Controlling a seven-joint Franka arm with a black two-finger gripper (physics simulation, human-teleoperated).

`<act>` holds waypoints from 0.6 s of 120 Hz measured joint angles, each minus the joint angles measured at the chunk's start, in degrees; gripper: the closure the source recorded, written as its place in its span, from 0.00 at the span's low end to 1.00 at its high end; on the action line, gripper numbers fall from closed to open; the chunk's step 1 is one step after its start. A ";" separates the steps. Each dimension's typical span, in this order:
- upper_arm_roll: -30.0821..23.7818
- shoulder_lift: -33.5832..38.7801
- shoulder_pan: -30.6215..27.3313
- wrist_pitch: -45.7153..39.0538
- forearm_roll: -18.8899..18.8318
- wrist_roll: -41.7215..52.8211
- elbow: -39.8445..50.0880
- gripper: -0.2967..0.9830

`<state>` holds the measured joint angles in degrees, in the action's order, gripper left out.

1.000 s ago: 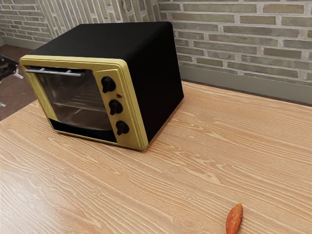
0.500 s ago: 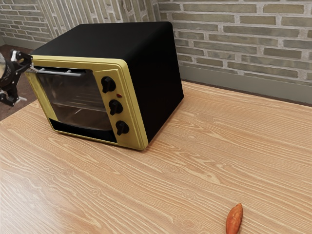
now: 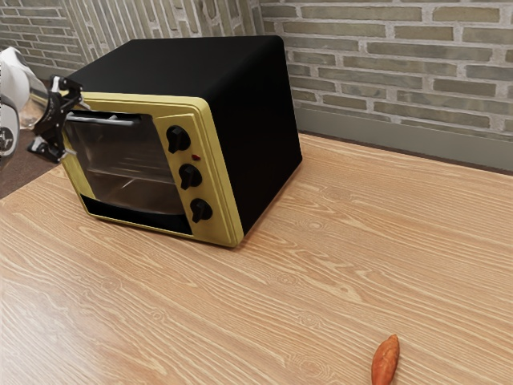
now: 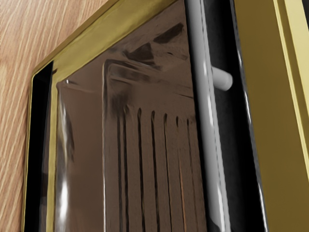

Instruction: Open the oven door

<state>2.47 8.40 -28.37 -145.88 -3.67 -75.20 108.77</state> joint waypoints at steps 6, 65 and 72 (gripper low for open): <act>0.00 -0.52 0.07 -0.10 -0.07 -0.41 -0.53 0.23; 0.09 -3.24 0.78 -1.09 -0.07 -3.07 -0.63 0.23; 0.14 -3.25 0.81 -1.22 0.05 -3.28 -0.43 0.23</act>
<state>2.61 5.15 -27.56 -147.10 -3.61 -78.47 108.34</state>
